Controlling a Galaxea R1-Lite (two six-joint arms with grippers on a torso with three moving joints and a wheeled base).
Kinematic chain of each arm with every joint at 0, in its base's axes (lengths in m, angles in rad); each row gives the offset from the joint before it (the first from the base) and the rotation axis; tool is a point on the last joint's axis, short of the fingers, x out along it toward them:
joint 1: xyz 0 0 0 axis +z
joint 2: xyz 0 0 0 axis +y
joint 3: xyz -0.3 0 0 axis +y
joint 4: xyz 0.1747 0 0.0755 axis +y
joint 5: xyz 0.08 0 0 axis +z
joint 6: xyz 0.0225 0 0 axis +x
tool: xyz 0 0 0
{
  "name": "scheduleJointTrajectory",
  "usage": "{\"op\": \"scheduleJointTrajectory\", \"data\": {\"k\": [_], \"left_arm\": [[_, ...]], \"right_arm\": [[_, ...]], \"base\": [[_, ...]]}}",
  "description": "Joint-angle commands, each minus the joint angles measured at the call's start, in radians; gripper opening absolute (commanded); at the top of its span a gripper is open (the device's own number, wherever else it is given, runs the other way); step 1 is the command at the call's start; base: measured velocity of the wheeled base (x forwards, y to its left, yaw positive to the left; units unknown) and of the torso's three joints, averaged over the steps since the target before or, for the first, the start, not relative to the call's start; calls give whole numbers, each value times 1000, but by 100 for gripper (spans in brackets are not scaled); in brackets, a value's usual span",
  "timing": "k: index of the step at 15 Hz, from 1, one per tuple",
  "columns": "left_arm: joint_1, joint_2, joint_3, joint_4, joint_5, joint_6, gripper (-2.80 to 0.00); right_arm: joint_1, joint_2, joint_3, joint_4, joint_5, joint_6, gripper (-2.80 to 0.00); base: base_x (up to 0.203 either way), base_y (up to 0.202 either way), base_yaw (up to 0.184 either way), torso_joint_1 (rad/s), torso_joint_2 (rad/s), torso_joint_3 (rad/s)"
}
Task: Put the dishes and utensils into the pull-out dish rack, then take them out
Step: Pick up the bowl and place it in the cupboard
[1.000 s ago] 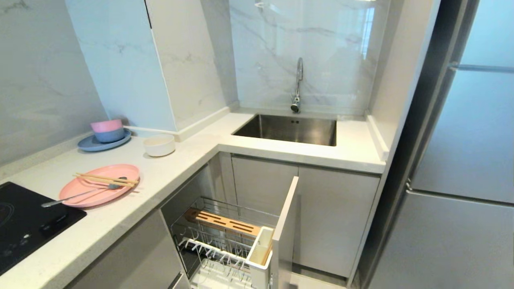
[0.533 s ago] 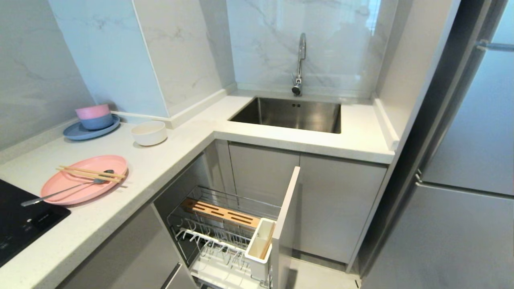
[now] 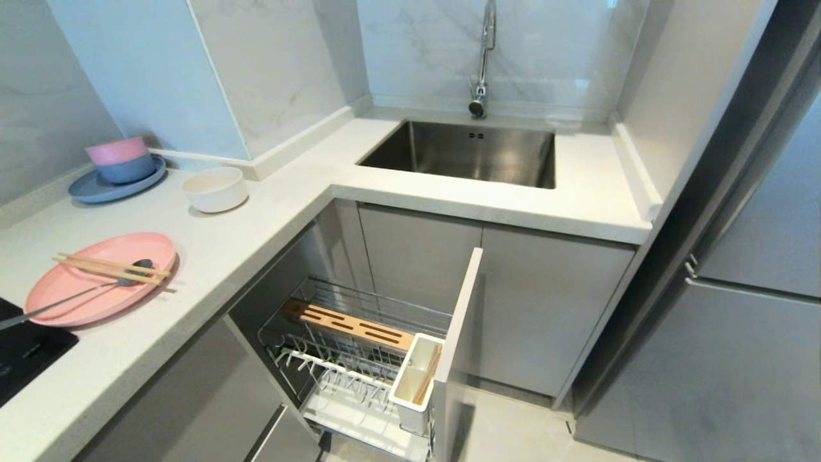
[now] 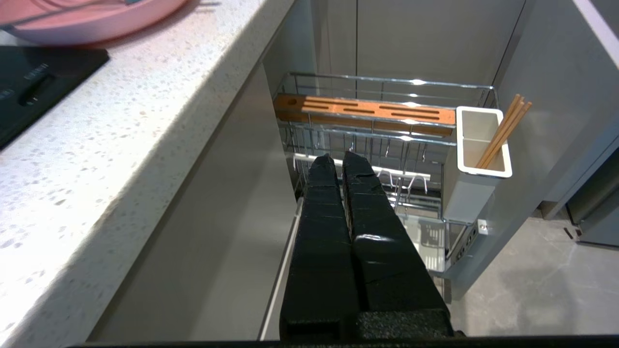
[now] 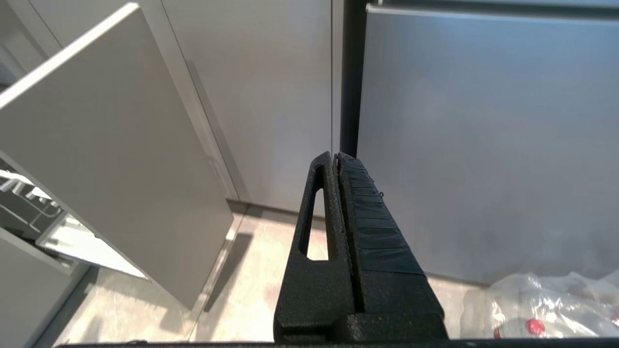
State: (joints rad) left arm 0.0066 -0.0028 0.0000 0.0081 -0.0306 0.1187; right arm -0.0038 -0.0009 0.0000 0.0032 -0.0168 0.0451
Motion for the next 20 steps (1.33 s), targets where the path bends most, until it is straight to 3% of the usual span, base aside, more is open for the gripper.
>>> {"op": "scheduleJointTrajectory", "data": {"k": [1, 7, 20], "left_arm": [[1, 0, 0, 0, 0, -5, -280], [1, 0, 0, 0, 9, -41, -280], [0, 0, 0, -1, 11, -45, -280]], "right_arm": [[-1, 1, 2, 0, 0, 1, -280], [0, 1, 2, 0, 0, 0, -280], [0, 1, 2, 0, 0, 0, -280]], "base": [[0, 0, 0, -2, 5, -197], [0, 0, 0, 3, 3, -194], [0, 0, 0, 3, 3, -194]]}}
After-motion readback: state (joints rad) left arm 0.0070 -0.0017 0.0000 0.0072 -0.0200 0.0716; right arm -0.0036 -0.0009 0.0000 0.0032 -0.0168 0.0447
